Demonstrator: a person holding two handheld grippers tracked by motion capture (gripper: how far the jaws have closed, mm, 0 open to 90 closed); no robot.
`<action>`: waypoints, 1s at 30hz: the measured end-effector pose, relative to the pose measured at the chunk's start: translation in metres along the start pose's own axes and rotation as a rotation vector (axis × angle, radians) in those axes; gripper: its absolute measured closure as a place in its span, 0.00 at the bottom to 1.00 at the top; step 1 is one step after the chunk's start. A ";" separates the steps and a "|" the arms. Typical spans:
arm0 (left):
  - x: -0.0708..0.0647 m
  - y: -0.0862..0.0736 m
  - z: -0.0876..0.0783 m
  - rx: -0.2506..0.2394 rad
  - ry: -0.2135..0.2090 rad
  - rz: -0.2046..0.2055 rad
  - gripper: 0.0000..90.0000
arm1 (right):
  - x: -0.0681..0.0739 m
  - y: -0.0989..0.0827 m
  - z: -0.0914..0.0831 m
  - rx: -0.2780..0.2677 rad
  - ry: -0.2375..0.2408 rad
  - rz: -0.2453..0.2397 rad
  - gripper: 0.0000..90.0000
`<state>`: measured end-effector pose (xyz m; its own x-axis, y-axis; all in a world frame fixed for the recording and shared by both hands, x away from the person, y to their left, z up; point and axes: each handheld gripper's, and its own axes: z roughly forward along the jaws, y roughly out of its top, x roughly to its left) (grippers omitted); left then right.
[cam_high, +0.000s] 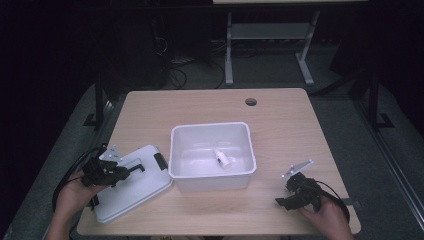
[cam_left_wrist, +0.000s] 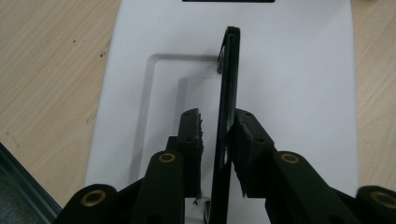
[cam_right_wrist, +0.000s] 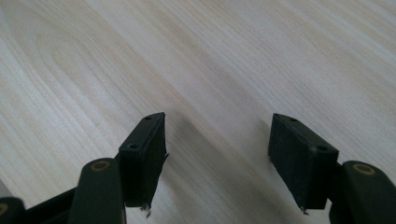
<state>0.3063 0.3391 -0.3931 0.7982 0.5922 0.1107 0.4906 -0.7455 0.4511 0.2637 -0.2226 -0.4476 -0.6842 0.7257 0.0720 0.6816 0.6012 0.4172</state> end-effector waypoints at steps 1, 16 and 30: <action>0.001 0.001 0.000 0.002 -0.005 0.003 0.83 | 0.000 0.000 0.000 0.000 0.001 -0.001 0.40; 0.012 0.004 0.001 0.038 -0.054 0.004 0.88 | 0.001 0.002 0.003 0.001 0.006 -0.011 0.39; 0.015 0.005 0.003 0.054 -0.087 0.014 0.91 | 0.000 0.002 0.002 0.000 0.004 -0.012 0.39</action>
<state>0.3216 0.3429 -0.3916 0.8312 0.5546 0.0385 0.4955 -0.7705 0.4010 0.2654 -0.2205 -0.4491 -0.6931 0.7174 0.0708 0.6736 0.6095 0.4180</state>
